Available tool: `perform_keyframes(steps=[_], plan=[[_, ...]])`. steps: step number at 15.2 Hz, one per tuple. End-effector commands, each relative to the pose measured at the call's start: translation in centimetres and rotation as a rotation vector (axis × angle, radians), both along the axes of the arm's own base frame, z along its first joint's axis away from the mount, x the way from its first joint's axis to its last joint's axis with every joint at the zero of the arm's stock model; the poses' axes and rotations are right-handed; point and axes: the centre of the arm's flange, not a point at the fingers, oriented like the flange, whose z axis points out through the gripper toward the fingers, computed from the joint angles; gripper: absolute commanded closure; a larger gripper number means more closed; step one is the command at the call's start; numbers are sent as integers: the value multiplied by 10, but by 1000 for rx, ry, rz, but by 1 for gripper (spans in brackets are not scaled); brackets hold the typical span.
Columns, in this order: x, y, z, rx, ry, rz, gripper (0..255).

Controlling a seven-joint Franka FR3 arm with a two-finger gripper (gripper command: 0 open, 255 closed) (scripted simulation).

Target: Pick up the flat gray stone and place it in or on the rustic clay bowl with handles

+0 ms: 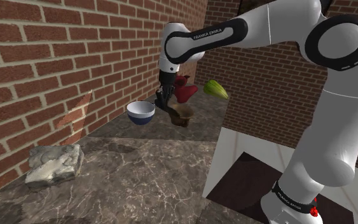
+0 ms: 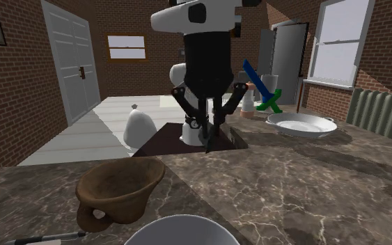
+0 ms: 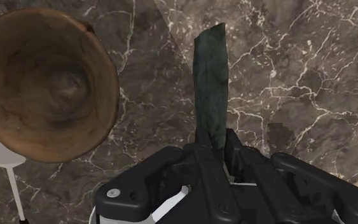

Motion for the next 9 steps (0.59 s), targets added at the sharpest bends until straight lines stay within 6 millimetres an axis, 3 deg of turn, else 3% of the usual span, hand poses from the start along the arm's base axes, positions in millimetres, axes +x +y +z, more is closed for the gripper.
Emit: perform_keyframes(steps=[1,9], plan=[[6,-24,3,0,0,2,255],[39,-124,4,0,0,2,255]])
